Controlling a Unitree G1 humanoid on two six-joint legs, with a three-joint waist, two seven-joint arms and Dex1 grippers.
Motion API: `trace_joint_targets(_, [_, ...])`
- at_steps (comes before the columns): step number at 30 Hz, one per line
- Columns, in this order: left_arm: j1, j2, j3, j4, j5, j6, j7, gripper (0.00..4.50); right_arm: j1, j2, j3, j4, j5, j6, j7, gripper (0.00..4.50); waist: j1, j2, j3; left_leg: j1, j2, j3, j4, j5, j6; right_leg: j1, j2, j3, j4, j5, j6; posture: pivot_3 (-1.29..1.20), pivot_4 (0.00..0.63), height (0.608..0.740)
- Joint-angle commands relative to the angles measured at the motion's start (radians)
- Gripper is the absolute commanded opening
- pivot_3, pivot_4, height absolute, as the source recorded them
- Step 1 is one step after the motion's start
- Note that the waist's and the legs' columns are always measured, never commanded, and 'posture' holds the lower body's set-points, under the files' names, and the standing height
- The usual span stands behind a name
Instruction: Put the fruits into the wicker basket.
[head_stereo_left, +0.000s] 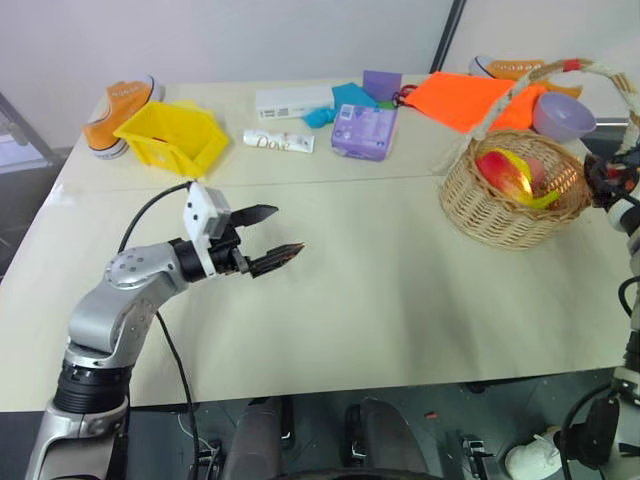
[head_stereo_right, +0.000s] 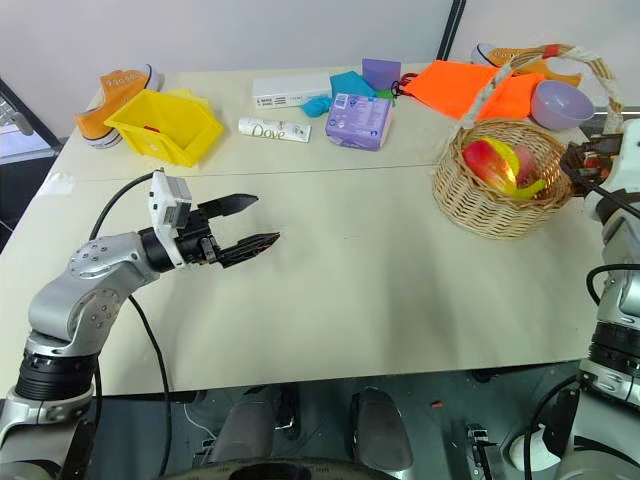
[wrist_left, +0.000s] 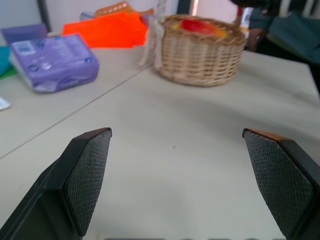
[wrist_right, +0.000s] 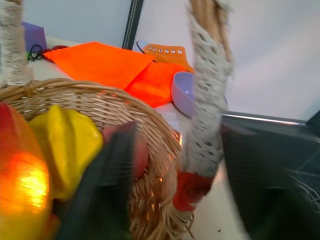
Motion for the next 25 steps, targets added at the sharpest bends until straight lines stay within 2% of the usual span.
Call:
trace_joint_targets(1, [-0.003,0.0,0.01,0.012,0.039,-0.038,0.016,4.5,0.057,-0.028,-0.058,-0.089,0.005,-0.002,0.0,3.54,0.005,0.0,0.0,0.0,0.0,0.0,0.0,0.0,0.0,0.0,0.0,0.0,0.0,0.0,0.0,0.0,0.15,0.715])
trace_joint_targets(4, [0.018,-0.02,0.041,0.072,0.062,-0.072,0.047,4.5,0.232,-0.015,-0.136,-0.172,0.04,0.004,0.069,3.54,0.022,0.0,0.0,0.0,-0.001,0.0,0.0,-0.001,0.001,0.0,-0.001,0.0,-0.001,0.0,0.0,0.0,0.15,0.715])
trace_joint_targets(8, [0.06,-0.03,0.086,0.158,0.112,-0.142,0.09,4.5,0.472,0.058,-0.244,-0.32,0.177,-0.045,0.228,3.54,0.026,0.0,0.0,-0.001,-0.001,0.0,0.0,-0.004,0.006,0.001,-0.001,0.0,-0.002,0.0,0.0,0.0,0.15,0.715])
trace_joint_targets(11, [0.095,-0.024,0.107,0.221,0.161,-0.208,0.107,4.5,0.604,0.089,-0.245,-0.425,0.257,-0.058,0.335,3.54,0.017,0.002,-0.001,0.0,0.0,0.0,0.0,-0.006,0.009,0.001,-0.001,0.0,-0.002,0.0,0.001,0.0,0.15,0.715])
trace_joint_targets(13, [0.117,-0.027,0.124,0.261,0.187,-0.252,0.122,4.5,0.657,0.099,-0.193,-0.497,0.292,-0.047,0.379,3.54,0.005,0.002,-0.002,0.002,0.0,0.0,0.0,-0.006,0.009,0.002,-0.001,0.001,-0.002,0.0,0.0,0.0,0.15,0.715])
trace_joint_targets(18, [0.178,-0.025,0.146,0.296,0.212,-0.315,0.126,4.5,0.659,0.115,-0.043,-0.556,0.306,-0.053,0.411,3.54,-0.001,0.002,-0.002,0.002,0.001,0.0,0.0,-0.006,0.009,0.001,0.0,0.002,-0.002,0.0,0.0,0.0,0.15,0.715])
trace_joint_targets(21, [0.221,-0.019,0.158,0.273,0.216,-0.317,0.131,4.5,0.588,0.131,0.061,-0.518,0.284,-0.071,0.408,3.54,0.001,0.002,-0.002,0.001,0.001,0.0,0.0,-0.006,0.009,0.001,-0.001,0.002,-0.002,0.0,0.0,0.0,0.15,0.715])
trace_joint_targets(25, [0.261,-0.014,0.173,0.232,0.201,-0.302,0.135,4.5,0.517,0.14,0.132,-0.464,0.264,-0.089,0.408,3.54,0.003,0.001,-0.002,0.0,0.0,0.0,0.0,-0.006,0.009,0.0,-0.002,0.001,-0.002,0.0,0.0,0.0,0.15,0.715])
